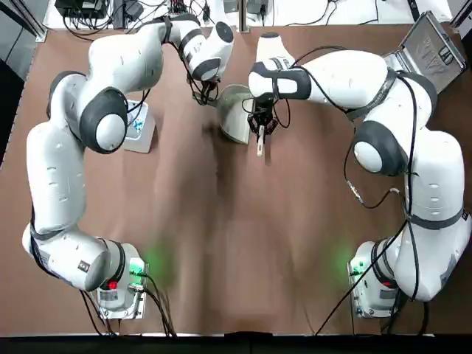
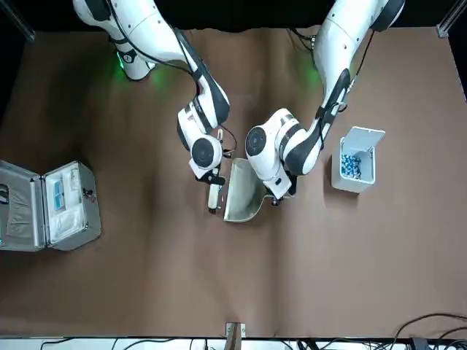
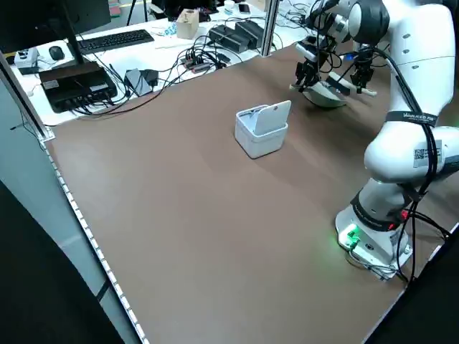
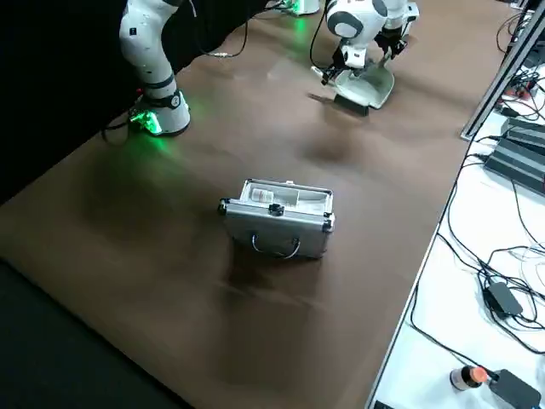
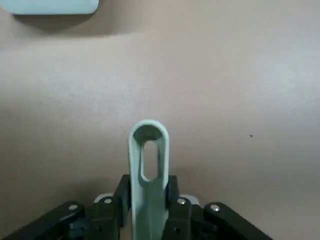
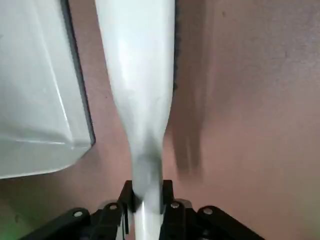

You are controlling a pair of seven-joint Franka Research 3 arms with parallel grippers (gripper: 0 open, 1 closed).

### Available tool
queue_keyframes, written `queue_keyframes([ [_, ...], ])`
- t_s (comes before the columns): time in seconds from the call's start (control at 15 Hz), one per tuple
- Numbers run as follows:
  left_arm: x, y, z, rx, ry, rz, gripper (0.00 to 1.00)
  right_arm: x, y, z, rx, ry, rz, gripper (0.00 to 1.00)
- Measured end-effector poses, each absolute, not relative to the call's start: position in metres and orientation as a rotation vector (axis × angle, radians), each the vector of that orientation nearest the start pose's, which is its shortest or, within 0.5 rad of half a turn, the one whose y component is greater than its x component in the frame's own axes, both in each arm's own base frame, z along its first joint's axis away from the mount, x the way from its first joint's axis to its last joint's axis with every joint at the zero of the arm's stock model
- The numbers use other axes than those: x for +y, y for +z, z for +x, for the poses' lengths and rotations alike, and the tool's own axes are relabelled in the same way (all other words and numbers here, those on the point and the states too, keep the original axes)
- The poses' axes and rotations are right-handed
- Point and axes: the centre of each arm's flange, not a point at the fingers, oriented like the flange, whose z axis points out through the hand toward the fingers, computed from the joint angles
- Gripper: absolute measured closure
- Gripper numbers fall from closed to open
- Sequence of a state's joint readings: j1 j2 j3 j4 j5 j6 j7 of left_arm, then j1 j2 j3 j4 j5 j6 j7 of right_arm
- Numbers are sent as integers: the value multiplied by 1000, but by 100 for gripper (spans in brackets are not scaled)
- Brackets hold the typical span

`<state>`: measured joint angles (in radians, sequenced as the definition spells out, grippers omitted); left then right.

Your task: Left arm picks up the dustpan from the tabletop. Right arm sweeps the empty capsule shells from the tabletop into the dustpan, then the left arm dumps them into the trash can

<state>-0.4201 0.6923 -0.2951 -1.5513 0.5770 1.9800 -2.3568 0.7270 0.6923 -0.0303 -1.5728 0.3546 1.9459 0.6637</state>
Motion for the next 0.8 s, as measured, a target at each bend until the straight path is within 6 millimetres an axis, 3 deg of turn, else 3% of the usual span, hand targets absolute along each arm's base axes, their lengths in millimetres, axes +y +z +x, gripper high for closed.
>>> queue_keyframes([
  [0.8,-399,240,554,-1849,-436,-2213,67,485,213,489,239,656,-2993,74],
])
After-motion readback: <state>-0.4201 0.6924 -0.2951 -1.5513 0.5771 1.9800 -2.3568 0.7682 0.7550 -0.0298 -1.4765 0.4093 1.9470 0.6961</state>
